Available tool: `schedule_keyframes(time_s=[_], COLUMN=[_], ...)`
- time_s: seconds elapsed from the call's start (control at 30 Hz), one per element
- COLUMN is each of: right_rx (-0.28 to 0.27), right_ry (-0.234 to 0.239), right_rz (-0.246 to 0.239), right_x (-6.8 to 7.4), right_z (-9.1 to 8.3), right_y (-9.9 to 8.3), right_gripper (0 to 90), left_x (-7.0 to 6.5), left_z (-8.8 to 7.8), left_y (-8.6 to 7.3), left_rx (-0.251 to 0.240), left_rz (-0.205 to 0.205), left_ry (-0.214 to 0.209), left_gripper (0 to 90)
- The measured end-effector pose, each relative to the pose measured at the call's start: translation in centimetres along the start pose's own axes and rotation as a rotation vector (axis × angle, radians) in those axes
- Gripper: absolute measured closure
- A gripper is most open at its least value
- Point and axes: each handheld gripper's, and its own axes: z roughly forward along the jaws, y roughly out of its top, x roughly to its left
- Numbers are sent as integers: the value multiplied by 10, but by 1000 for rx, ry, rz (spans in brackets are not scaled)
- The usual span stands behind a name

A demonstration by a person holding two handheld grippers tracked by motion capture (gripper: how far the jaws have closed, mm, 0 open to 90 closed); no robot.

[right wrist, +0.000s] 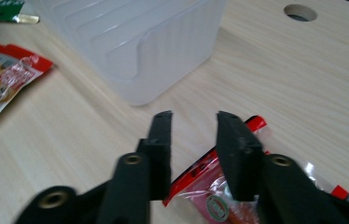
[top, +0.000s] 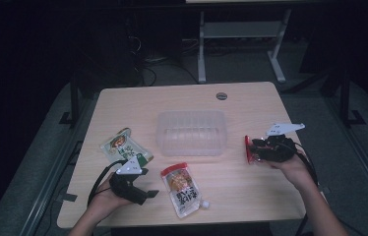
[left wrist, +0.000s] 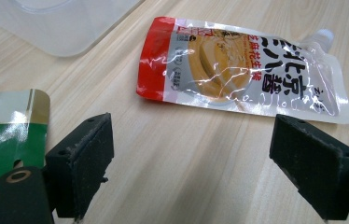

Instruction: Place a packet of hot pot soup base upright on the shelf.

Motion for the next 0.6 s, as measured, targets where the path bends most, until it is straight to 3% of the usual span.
schedule_keyframes(time_s=[0.23, 0.43, 0.6], right_rx=[-15, -27, 9], right_ry=[-22, -49, -89], right_rz=[32, 75, 114], right_x=[-20, -42, -58], right_z=[6, 17, 25], right_y=[7, 9, 1], right_gripper=[888, 899, 900], left_x=[2, 3, 3], left_z=[-1, -1, -1], left_y=[0, -1, -2], left_rx=[-2, -6, -9], left_rz=[-6, -19, -19], left_ry=[2, 2, 4], left_gripper=[132, 134, 134])
